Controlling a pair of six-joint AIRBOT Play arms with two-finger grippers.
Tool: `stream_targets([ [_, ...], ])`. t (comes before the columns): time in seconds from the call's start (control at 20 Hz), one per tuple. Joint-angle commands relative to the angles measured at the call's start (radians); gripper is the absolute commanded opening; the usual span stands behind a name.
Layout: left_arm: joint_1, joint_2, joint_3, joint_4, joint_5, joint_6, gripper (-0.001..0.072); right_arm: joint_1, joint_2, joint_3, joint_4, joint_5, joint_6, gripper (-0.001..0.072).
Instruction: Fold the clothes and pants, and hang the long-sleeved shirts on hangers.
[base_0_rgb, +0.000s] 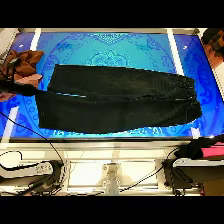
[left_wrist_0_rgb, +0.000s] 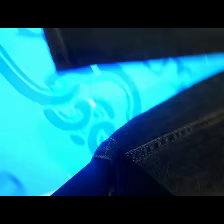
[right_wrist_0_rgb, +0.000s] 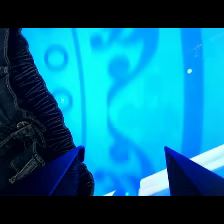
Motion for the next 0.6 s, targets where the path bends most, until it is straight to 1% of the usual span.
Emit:
stream_targets([
  [0.0, -0.001, -0.002, 0.004, -0.032, 0.176, 0.0, 0.0036, 0.0, 0.0, -0.02, 0.009, 0.013, 0.0, 0.0558],
  [0.15, -0.001, -0.02, 0.003, -0.033, 0.276, 0.0, 0.0036, 0.0, 0.0, -0.06, 0.035, 0.012, 0.0, 0.0558],
  [0.2, -0.001, -0.035, 0.003, -0.034, 0.277, 0.0, 0.0036, 0.0, 0.0, -0.073, 0.04, 0.011, 0.0, 0.0558],
  [0.25, -0.001, -0.053, 0.003, -0.038, 0.275, 0.0, 0.0053, 0.0, 0.0, -0.081, 0.041, 0.011, 0.0, 0.0558],
  [0.3, -0.001, -0.072, 0.003, -0.047, 0.267, 0.0, 0.0198, 0.0, 0.0, -0.083, 0.041, 0.014, 0.0, 0.0558],
  [0.35, -0.001, -0.088, 0.003, -0.047, 0.267, 0.0, 0.0528, 0.0, 0.001, -0.083, 0.043, 0.015, 0.0, 0.0558],
  [0.4, -0.001, -0.101, 0.003, -0.047, 0.27, -0.005, 0.0696, 0.0, 0.002, -0.083, 0.043, 0.016, 0.0, 0.0558],
  [0.55, 0.002, -0.105, 0.003, -0.046, 0.277, -0.008, 0.0697, -0.001, 0.002, -0.083, 0.043, 0.029, -0.003, 0.0558],
])
